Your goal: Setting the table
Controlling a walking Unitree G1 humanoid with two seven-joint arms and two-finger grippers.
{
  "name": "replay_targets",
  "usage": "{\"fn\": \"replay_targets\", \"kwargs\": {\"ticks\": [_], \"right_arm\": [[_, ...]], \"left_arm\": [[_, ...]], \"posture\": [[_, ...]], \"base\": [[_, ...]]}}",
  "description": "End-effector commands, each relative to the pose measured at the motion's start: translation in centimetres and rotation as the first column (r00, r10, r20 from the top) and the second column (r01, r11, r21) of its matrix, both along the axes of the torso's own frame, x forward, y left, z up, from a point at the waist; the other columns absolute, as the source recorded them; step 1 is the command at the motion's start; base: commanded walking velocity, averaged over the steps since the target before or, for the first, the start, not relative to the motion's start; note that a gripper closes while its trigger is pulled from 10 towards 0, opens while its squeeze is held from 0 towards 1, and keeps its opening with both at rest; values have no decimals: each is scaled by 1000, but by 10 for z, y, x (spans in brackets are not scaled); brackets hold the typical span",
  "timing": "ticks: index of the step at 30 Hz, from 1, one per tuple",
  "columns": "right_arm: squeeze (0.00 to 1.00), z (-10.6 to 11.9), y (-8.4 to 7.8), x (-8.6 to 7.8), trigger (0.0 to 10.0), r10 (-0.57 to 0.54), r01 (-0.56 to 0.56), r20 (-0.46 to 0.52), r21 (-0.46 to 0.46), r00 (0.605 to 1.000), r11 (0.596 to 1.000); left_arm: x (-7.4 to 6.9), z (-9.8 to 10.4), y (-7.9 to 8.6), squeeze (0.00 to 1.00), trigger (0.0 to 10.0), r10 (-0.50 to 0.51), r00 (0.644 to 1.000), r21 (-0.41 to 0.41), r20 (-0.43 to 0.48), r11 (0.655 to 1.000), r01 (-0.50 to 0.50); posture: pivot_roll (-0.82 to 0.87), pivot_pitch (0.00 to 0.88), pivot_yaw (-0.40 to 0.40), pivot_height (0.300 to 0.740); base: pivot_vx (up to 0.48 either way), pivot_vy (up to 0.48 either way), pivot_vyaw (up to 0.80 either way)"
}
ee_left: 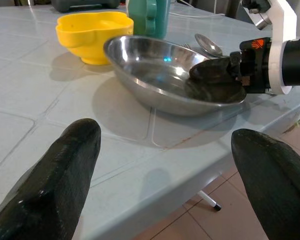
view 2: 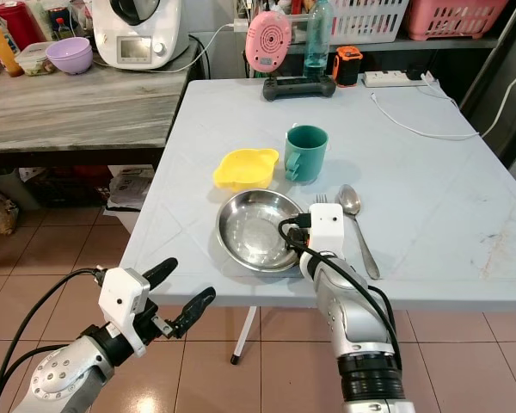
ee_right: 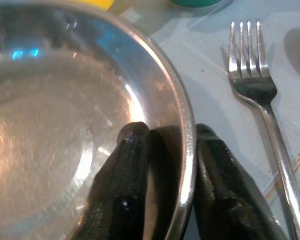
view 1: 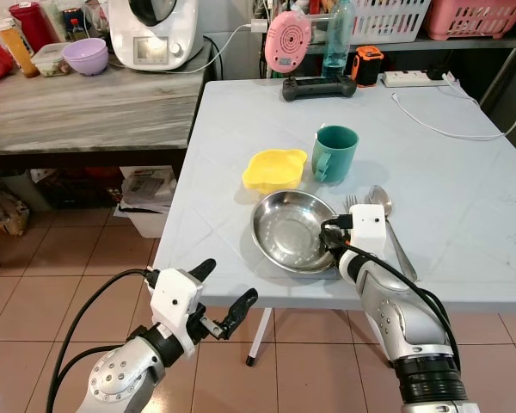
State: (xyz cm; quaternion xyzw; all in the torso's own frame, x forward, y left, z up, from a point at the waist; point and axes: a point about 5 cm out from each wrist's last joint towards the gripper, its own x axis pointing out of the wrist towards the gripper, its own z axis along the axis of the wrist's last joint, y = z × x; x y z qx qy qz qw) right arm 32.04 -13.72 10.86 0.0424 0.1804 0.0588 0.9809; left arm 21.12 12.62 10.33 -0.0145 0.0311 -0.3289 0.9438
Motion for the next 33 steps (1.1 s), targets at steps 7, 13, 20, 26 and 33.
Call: {"fn": "replay_targets", "kwargs": {"ticks": [7, 13, 20, 26, 33], "right_arm": [[0, -7, -2, 0, 0, -32, 34, -72, 25, 997, 999], [0, -8, -2, 1, 0, -50, 55, -95, 50, 994, 997], [0, -7, -3, 1, 0, -59, 69, -120, 81, 991, 994], [0, 2, -4, 0, 0, -32, 37, -68, 78, 997, 996], [0, 2, -3, -9, 10000, 12, -11, -28, 55, 1000, 998]], "left_arm": [[2, 0, 2, 0, 10000, 9, 1000, 3, 6, 1000, -9], [3, 0, 2, 0, 10000, 9, 1000, 2, 5, 1000, -9], [8, 3, 7, 0, 10000, 57, 998, 2, 26, 998, -57], [22, 9, 24, 0, 10000, 230, 971, -13, 59, 973, -230], [33, 13, 37, 0, 10000, 344, 937, -52, 60, 938, -341]], "posture": [[-102, 75, 46, 740], [-101, 73, 45, 740], [-100, 70, 40, 740], [-97, 66, 38, 740], [-95, 62, 37, 740]], "base": [[0, 0, 0], [0, 0, 0], [0, 0, 0], [0, 0, 0], [0, 0, 0]]}}
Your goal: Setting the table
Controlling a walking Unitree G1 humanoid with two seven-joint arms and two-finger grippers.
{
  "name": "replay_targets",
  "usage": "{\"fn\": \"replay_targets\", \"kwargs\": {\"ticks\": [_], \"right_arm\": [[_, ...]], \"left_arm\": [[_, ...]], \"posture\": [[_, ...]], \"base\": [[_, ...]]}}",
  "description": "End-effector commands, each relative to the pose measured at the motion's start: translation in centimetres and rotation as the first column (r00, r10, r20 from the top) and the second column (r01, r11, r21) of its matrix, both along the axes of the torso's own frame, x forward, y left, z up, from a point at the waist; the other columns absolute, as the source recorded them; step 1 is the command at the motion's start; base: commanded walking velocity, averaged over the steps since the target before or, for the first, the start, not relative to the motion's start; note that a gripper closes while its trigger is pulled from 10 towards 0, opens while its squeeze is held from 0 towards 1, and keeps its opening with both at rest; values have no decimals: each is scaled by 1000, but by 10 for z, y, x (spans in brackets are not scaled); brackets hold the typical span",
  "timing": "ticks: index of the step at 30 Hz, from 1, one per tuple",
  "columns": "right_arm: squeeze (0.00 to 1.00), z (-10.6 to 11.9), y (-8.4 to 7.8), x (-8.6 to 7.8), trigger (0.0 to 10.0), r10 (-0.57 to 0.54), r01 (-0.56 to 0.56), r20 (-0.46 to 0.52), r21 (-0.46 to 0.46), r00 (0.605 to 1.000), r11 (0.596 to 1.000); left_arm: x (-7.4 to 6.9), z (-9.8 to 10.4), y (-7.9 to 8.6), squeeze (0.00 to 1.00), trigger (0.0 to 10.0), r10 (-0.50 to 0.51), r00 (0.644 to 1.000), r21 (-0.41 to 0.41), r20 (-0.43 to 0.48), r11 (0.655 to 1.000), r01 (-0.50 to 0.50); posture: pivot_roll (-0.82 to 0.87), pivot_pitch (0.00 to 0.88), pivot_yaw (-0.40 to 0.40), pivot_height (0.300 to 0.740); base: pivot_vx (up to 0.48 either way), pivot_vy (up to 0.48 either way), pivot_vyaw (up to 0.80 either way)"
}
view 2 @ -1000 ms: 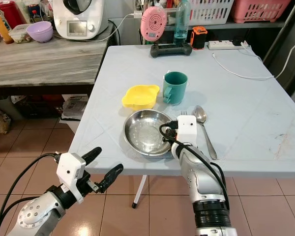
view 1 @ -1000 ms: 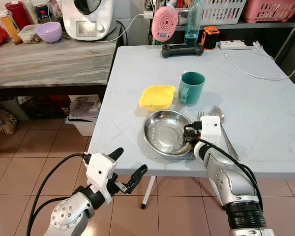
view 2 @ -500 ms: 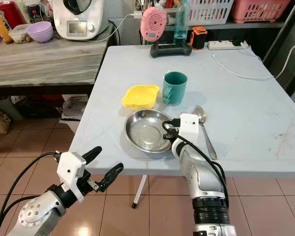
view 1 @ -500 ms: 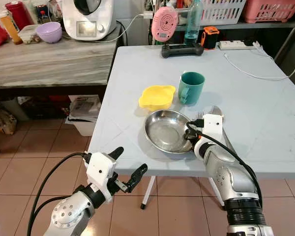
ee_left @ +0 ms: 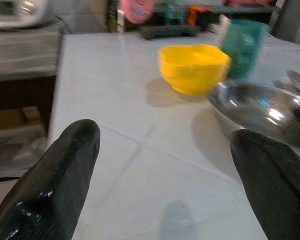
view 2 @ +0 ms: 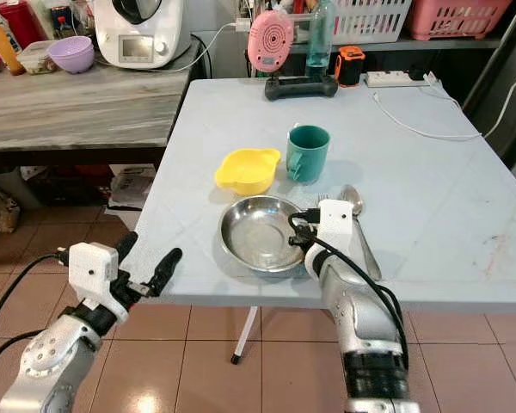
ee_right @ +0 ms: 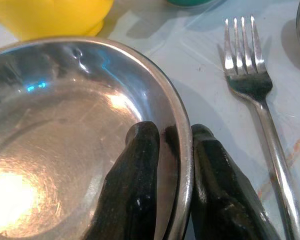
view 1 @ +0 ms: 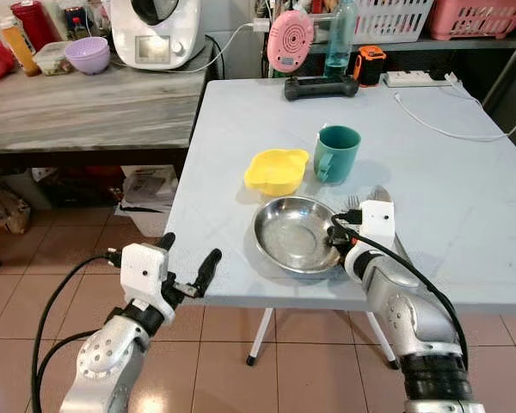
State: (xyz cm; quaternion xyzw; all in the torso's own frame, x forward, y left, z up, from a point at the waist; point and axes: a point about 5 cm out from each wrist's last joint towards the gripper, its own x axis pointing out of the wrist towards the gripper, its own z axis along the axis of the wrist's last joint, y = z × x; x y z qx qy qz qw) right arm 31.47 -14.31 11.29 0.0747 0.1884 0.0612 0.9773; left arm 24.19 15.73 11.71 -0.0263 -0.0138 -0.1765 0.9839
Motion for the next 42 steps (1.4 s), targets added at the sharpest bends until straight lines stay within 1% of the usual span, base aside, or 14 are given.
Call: {"fn": "replay_targets", "kwargs": {"ticks": [1, 3, 8, 14, 25, 32, 42], "right_arm": [[0, -2, 4, -4, 10000, 19, -20, -7, -9, 1000, 1000], [0, -1, 7, -6, 10000, 31, -31, 12, -2, 999, 1000], [0, 5, 11, -7, 10000, 60, -60, 61, 0, 996, 998], [0, 7, 9, -7, 10000, 45, -48, 88, 32, 995, 998], [0, 5, 10, -8, 10000, 46, -48, 88, 24, 995, 999], [0, 6, 11, -8, 10000, 43, -47, 97, 36, 994, 998], [0, 6, 14, -7, 10000, 46, -50, 105, 40, 993, 998]], "left_arm": [[3, 0, 7, 0, 10000, 44, 999, -3, -6, 999, -44], [7, 1, 12, 0, 10000, 81, 997, -8, 0, 997, -81], [10, 3, 17, 0, 10000, 121, 993, -29, 0, 992, -121], [10, 0, 18, 0, 10000, 129, 992, -24, -11, 991, -130], [11, 1, 16, 0, 10000, 123, 992, -19, -5, 992, -123], [12, 2, 16, 0, 10000, 121, 993, -13, -2, 993, -121], [9, 0, 11, 0, 10000, 110, 994, -15, -5, 994, -110]], "posture": [[-95, 62, 37, 740], [-96, 63, 38, 740], [-96, 63, 35, 740], [-100, 64, 40, 740], [-102, 67, 48, 740], [-102, 68, 50, 740], [-98, 70, 52, 740]], "base": [[0, 0, 0], [0, 0, 0], [0, 52, 0], [0, 293, 0], [0, 351, 0], [0, 469, 0], [0, 480, 0]]}}
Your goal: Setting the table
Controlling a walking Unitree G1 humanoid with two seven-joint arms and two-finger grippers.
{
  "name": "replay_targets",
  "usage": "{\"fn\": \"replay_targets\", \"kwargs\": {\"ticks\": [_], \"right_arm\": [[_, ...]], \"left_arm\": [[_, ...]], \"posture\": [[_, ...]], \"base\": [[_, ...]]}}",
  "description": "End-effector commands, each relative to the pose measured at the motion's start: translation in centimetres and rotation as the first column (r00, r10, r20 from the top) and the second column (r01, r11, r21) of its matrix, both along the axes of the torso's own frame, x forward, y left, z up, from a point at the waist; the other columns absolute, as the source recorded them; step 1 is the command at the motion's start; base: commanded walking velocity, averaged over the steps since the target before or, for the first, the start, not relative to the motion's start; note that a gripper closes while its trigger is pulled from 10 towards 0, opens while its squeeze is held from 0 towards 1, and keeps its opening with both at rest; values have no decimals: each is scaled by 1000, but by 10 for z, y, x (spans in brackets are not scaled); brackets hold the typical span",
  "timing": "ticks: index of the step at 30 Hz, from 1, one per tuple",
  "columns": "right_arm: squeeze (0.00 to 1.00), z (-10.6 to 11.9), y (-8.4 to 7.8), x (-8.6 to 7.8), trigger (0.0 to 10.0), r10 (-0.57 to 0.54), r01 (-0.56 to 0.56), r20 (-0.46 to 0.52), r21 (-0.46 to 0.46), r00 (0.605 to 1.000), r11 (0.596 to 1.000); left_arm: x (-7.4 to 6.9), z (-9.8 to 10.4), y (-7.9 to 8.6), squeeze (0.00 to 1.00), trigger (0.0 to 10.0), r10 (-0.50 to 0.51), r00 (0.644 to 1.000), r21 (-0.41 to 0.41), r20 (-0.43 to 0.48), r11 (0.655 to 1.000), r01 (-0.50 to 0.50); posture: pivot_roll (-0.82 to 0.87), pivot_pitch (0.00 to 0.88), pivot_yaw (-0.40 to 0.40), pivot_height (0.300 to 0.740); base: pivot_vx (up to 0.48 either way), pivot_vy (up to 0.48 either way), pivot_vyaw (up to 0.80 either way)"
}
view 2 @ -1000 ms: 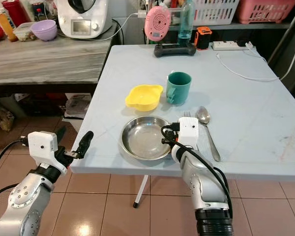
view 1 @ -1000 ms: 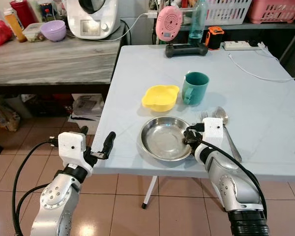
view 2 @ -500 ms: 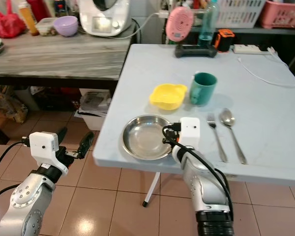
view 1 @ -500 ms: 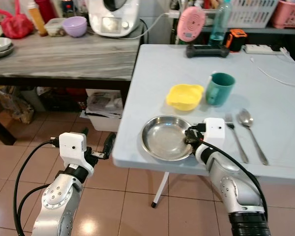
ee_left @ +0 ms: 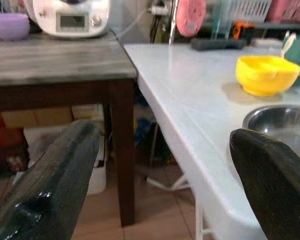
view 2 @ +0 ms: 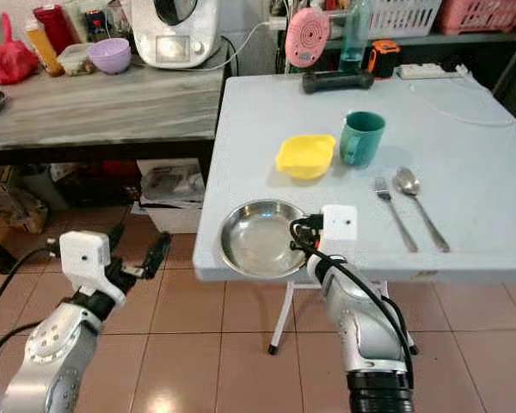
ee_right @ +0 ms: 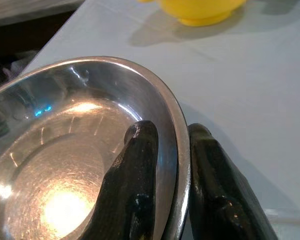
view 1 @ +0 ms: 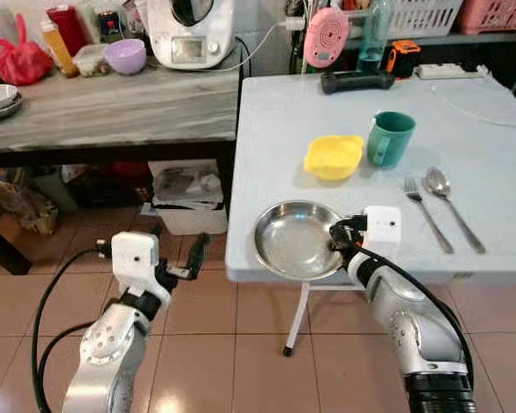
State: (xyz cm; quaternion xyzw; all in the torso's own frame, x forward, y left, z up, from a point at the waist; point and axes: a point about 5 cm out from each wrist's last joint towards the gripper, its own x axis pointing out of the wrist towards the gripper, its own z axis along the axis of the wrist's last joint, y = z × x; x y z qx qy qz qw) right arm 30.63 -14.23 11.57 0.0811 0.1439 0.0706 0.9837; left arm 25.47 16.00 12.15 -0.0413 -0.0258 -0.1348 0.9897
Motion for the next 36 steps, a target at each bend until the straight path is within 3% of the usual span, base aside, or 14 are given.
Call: {"fn": "replay_targets", "kwargs": {"ticks": [1, 15, 36], "right_arm": [[0, 4, 13, 1, 10000, 41, -41, 16, 20, 999, 999], [0, 9, 2, 7, 10000, 8, -9, 54, 13, 998, 1000], [0, 21, -2, 17, 10000, -21, 20, 130, 11, 991, 1000]], "left_arm": [[-4, -5, 8, 0, 10000, 26, 999, 19, -21, 999, -26], [-2, -6, 7, 0, 10000, 54, 998, 39, -11, 998, -53], [1, -8, 6, 0, 10000, 89, 996, 38, 5, 995, -89]], "posture": [[-97, 70, 52, 740], [-86, 54, 52, 740], [-85, 38, 43, 740]], "base": [[0, 480, 0], [0, 480, 0], [0, 480, 0]]}}
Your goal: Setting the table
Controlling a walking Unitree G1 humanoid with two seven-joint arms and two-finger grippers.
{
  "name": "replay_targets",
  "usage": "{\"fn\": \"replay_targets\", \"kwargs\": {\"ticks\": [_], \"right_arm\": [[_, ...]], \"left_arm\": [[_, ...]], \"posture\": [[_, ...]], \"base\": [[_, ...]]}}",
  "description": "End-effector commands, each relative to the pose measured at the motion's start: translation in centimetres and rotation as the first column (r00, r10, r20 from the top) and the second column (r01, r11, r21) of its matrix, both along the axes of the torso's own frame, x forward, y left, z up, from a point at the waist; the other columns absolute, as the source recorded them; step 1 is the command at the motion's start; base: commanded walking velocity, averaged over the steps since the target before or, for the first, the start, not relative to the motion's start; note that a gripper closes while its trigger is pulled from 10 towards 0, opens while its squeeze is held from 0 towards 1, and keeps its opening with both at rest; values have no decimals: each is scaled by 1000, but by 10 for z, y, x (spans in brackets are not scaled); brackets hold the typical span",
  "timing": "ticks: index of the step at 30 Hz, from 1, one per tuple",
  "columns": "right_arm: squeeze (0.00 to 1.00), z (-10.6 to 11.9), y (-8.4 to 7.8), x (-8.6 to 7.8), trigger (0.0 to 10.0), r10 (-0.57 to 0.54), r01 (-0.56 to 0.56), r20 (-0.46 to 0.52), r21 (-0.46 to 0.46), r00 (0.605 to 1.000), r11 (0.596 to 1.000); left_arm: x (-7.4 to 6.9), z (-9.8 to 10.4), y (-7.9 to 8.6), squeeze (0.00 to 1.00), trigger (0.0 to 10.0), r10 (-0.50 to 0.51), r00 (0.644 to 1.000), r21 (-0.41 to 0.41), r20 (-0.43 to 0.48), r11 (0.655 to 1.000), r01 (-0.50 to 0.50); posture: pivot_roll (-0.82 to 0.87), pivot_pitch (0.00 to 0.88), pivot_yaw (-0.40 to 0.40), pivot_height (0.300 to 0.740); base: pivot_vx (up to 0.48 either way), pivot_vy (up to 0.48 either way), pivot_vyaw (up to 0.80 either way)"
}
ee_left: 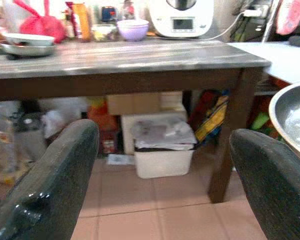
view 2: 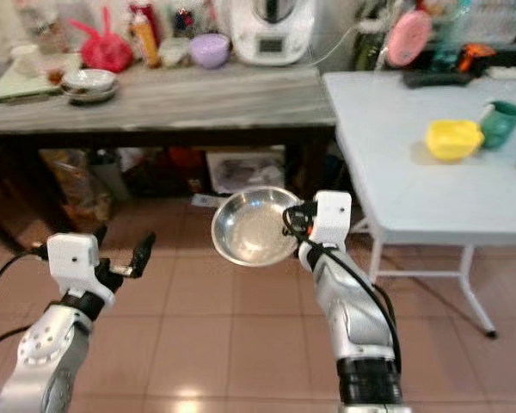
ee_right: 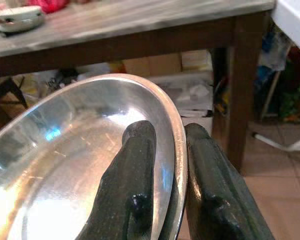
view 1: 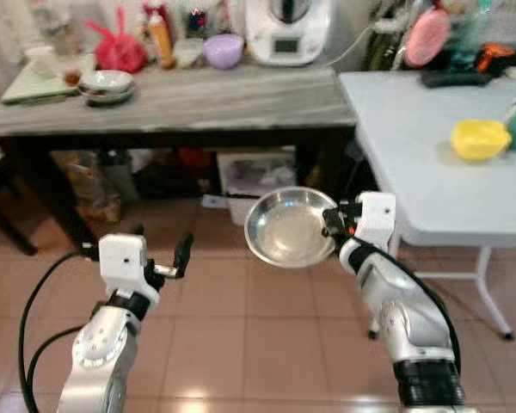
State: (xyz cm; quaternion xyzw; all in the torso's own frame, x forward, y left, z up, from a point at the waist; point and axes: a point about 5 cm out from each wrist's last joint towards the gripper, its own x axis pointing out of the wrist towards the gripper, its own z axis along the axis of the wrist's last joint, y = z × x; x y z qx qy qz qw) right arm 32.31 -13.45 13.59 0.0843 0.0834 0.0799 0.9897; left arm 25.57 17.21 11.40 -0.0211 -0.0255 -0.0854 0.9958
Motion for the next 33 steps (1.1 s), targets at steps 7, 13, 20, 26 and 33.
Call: {"fn": "replay_targets", "kwargs": {"ticks": [7, 13, 20, 26, 33], "right_arm": [[0, 3, -11, 1, 10000, -39, 39, 27, -2, 999, 999], [0, 5, -11, 3, 10000, -40, 40, 35, -1, 999, 999], [0, 5, -11, 4, 10000, -42, 42, 41, 0, 998, 999], [0, 6, -11, 4, 10000, -45, 45, 45, 2, 998, 999], [0, 8, -12, 4, 10000, -49, 49, 57, 6, 997, 999]], "left_arm": [[2, 1, -6, 0, 10000, 2, 1000, -18, 18, 1000, -2], [3, 3, -5, 0, 10000, -1, 1000, -27, 22, 1000, 1], [4, 3, -4, 0, 10000, -3, 1000, -35, 27, 999, 4], [4, 3, -6, 0, 10000, -18, 999, -40, 31, 999, 19], [5, 4, -7, 0, 10000, -28, 999, -45, 34, 999, 30]], "posture": [[-87, 37, 44, 740], [-89, 34, 45, 740], [-92, 31, 47, 740], [-96, 29, 49, 740], [-102, 26, 49, 740]], "base": [[0, 110, 0], [0, 0, 0], [0, 0, 0], [156, 0, 0], [390, 0, 0]]}}
